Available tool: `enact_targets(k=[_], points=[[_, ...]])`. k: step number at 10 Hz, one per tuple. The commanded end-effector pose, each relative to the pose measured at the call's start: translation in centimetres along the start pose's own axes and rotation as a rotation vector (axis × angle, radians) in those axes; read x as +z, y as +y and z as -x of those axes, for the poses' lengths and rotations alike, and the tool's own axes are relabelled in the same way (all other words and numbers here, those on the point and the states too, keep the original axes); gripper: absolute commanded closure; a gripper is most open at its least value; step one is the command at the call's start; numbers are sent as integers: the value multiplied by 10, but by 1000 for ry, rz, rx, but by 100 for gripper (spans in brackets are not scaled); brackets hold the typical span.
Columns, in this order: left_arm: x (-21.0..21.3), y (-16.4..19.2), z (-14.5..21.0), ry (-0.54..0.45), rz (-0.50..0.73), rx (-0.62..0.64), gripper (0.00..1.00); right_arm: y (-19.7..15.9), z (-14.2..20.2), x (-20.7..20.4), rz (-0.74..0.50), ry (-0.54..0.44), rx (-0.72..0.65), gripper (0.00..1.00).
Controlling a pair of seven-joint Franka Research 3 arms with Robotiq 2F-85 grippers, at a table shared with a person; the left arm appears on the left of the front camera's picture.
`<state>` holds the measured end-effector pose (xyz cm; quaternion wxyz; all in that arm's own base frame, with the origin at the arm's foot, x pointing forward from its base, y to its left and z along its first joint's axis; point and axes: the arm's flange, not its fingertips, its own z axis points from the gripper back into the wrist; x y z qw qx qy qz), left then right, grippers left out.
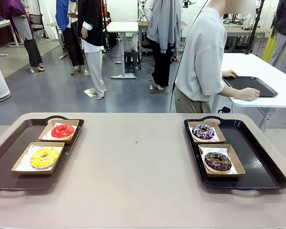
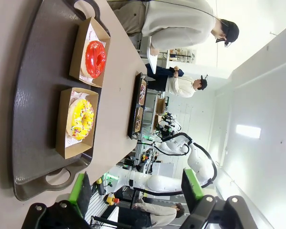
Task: Individually package the donuts and arrange them on the tray.
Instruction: Place the picked Paper togo box on the Handle tray.
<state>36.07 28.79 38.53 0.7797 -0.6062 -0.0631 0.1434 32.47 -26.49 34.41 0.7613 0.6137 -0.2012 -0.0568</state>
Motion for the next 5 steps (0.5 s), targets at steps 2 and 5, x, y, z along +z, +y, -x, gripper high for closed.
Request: enact_targets(k=[2, 5], points=[[2, -4, 1, 5, 4, 15, 0, 0, 2, 1, -6, 3, -3, 0], [2, -4, 1, 5, 4, 15, 0, 0, 2, 1, -6, 3, -3, 0]])
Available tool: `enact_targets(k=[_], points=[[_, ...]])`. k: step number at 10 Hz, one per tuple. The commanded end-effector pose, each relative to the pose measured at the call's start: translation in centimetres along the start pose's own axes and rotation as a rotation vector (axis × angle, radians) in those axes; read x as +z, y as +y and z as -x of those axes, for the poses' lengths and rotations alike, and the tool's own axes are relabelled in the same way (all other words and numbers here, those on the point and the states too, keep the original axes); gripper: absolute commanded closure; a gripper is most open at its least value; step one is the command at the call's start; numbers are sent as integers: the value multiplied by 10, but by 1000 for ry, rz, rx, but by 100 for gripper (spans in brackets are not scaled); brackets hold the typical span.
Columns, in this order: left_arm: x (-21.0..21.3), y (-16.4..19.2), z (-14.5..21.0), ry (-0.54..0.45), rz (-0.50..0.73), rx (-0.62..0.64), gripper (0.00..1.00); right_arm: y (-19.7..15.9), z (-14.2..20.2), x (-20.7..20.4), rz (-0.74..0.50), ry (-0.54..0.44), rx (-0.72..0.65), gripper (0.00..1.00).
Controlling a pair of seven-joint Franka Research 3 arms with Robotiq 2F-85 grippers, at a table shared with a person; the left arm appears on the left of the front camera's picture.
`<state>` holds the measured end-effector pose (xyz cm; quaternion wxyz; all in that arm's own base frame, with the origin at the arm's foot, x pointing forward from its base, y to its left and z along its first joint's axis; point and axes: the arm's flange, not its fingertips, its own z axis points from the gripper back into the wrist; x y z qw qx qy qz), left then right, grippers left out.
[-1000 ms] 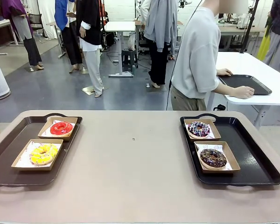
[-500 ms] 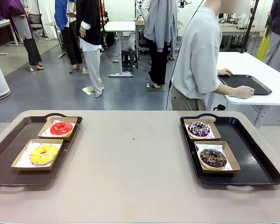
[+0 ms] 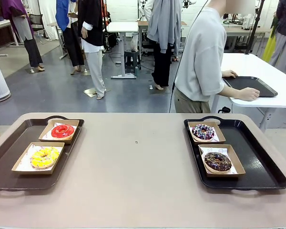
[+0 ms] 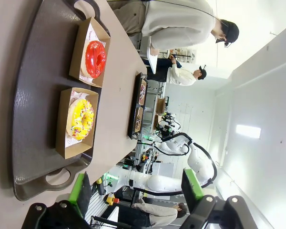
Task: Individually package the donuts and arrange them on the tray.
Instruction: Place the picked Paper togo box on the Handle tray.
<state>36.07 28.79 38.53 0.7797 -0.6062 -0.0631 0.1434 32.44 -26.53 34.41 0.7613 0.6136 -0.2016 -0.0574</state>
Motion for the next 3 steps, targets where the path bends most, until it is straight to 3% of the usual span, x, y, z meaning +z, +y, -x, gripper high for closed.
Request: enact_targets(k=[1, 3], points=[[2, -4, 1, 5, 4, 15, 0, 0, 2, 1, -6, 5, -2, 0], [2, -4, 1, 5, 4, 15, 0, 0, 2, 1, -6, 5, -2, 0]])
